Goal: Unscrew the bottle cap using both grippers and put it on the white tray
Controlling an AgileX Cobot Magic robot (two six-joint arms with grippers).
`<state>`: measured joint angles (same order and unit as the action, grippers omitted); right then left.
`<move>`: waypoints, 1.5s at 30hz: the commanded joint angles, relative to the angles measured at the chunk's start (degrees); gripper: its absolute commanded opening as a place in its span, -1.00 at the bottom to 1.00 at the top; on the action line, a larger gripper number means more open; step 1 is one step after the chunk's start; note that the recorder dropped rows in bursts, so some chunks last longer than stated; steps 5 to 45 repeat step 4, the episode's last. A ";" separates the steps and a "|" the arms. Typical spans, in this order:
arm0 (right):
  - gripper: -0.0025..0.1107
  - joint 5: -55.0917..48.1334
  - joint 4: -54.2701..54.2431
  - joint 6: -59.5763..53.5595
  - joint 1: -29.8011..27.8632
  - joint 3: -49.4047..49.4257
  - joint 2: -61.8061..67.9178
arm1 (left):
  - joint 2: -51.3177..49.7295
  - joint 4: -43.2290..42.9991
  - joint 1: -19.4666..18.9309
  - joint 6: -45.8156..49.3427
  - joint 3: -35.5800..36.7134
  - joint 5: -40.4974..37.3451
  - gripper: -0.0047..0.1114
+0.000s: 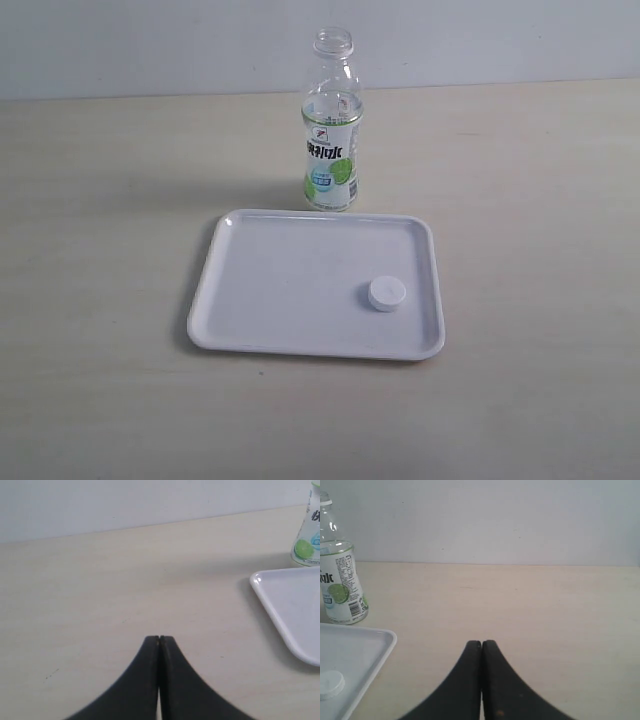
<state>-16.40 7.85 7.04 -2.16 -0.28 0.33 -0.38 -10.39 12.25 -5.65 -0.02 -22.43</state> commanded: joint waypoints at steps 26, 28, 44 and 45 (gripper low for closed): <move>-0.96 0.24 0.37 0.15 -0.44 0.28 -0.33 | 0.38 0.06 -0.24 0.03 0.02 0.39 -0.92; -0.96 0.24 0.37 0.15 -0.44 0.28 -0.33 | 0.38 0.06 -0.24 0.03 0.02 0.39 -0.92; -0.96 0.24 0.37 0.15 -0.44 0.28 -0.33 | 0.38 0.06 -0.24 0.03 0.02 0.39 -0.92; -0.96 0.24 0.37 0.15 -0.44 0.28 -0.33 | 0.38 0.06 -0.24 0.03 0.02 0.39 -0.92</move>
